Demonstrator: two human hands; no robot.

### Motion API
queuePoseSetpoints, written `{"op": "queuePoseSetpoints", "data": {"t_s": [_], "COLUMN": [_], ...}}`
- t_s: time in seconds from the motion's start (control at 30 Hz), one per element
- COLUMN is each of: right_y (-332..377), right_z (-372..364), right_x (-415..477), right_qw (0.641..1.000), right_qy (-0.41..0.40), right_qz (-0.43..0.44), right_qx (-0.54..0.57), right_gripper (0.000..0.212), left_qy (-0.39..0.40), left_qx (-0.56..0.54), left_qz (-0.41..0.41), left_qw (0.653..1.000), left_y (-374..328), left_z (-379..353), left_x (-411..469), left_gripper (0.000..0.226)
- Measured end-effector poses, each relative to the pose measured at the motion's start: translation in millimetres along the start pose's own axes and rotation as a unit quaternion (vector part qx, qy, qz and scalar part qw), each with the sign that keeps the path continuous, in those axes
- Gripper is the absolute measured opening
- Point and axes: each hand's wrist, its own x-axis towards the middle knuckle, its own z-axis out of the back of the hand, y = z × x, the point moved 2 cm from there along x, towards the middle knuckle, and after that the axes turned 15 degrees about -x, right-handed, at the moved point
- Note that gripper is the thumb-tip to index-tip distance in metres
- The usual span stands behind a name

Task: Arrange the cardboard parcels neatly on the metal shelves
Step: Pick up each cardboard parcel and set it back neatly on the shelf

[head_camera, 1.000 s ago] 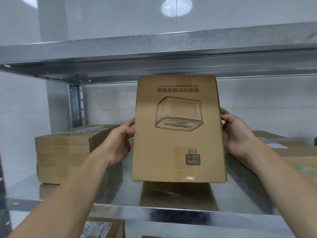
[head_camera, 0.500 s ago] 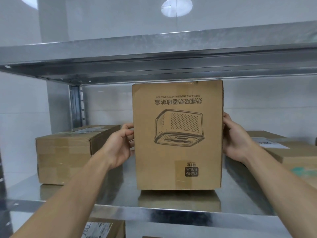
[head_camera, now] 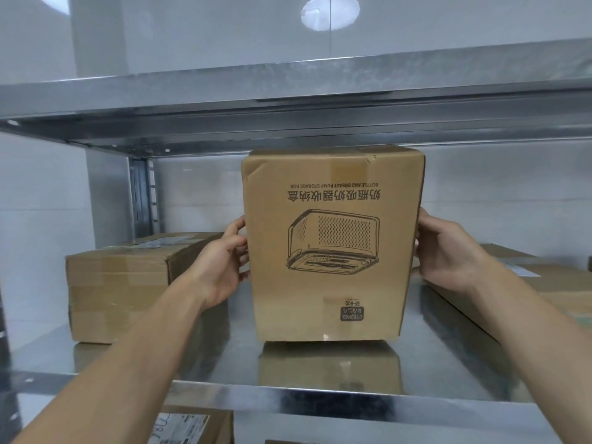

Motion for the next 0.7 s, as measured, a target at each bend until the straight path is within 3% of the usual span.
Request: {"op": "queuePoseSetpoints", "data": {"t_s": [0.17, 0.3, 0.37, 0.4, 0.47, 0.5, 0.57, 0.7], "right_y": [3, 9, 5, 6, 10, 11, 11, 12], "right_z": [3, -1, 4, 3, -5, -9, -13, -20], "right_x": [-4, -5, -1, -1, -4, -5, -8, -12], "right_qw": [1.000, 0.995, 0.996, 0.997, 0.997, 0.998, 0.998, 0.997], "right_qy": [0.009, -0.013, -0.026, -0.017, -0.009, -0.006, 0.009, 0.019], "right_qz": [-0.016, -0.010, -0.008, -0.002, 0.014, 0.018, 0.030, 0.026], "right_qx": [0.015, 0.100, 0.083, 0.076, 0.069, 0.064, 0.058, 0.070], "right_gripper": [0.044, 0.017, 0.054, 0.053, 0.016, 0.011, 0.019, 0.040], "left_qy": [0.008, -0.012, -0.027, -0.041, -0.058, -0.051, -0.047, -0.011], "left_qx": [-0.008, -0.001, -0.004, -0.008, -0.024, -0.034, -0.049, -0.119], "left_qz": [-0.002, 0.005, 0.004, 0.006, -0.001, -0.007, -0.007, 0.001], "left_qw": [1.000, 1.000, 1.000, 0.999, 0.998, 0.998, 0.998, 0.993], "left_y": [-1, 1, 2, 2, 0, 0, 1, -3], "left_z": [5, 5, 7, 7, 7, 10, 13, 0], "left_x": [2, -2, -5, -4, -5, -4, -2, -10], "left_gripper": [0.059, 0.048, 0.037, 0.041, 0.037, 0.040, 0.050, 0.027]}}
